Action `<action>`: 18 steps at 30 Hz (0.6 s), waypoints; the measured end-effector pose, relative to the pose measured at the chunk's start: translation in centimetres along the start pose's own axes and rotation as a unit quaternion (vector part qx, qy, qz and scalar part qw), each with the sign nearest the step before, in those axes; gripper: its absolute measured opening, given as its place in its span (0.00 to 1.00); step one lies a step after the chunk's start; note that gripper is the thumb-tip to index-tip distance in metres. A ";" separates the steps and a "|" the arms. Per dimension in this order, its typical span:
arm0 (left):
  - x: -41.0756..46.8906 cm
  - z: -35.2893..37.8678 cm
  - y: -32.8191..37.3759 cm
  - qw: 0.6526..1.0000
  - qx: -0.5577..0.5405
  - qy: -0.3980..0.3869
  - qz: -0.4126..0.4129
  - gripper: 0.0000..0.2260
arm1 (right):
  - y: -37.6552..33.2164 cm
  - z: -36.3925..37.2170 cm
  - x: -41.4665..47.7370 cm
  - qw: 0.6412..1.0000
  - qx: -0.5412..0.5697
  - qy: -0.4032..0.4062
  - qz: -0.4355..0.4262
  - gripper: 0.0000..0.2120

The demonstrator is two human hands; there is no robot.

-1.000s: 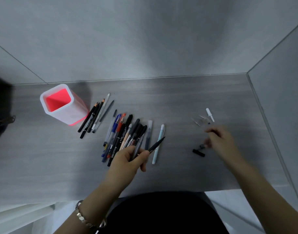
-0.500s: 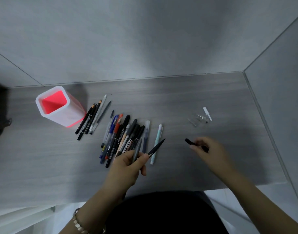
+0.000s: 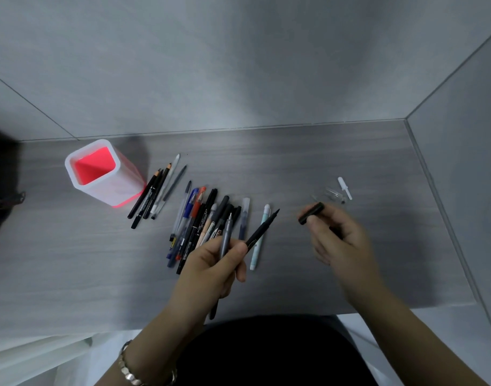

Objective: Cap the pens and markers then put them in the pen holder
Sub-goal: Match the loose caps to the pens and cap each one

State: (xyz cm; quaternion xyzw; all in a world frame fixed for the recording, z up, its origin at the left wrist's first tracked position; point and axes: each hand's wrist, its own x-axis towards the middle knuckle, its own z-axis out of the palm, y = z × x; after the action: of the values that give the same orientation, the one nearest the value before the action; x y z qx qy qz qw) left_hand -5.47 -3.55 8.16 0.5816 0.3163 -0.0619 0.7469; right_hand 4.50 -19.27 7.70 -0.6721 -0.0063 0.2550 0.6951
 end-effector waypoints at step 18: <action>-0.1 0.1 0.1 0.999 0.031 -0.001 0.008 0.06 | -0.8 3.1 0.3 0.993 0.044 0.072 0.082 0.10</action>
State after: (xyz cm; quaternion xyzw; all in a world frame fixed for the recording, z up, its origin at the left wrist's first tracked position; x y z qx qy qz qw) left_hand -5.44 -3.65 8.30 0.6074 0.3083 -0.0663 0.7291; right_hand 3.93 -16.28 8.61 -0.6554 0.1102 0.2620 0.6997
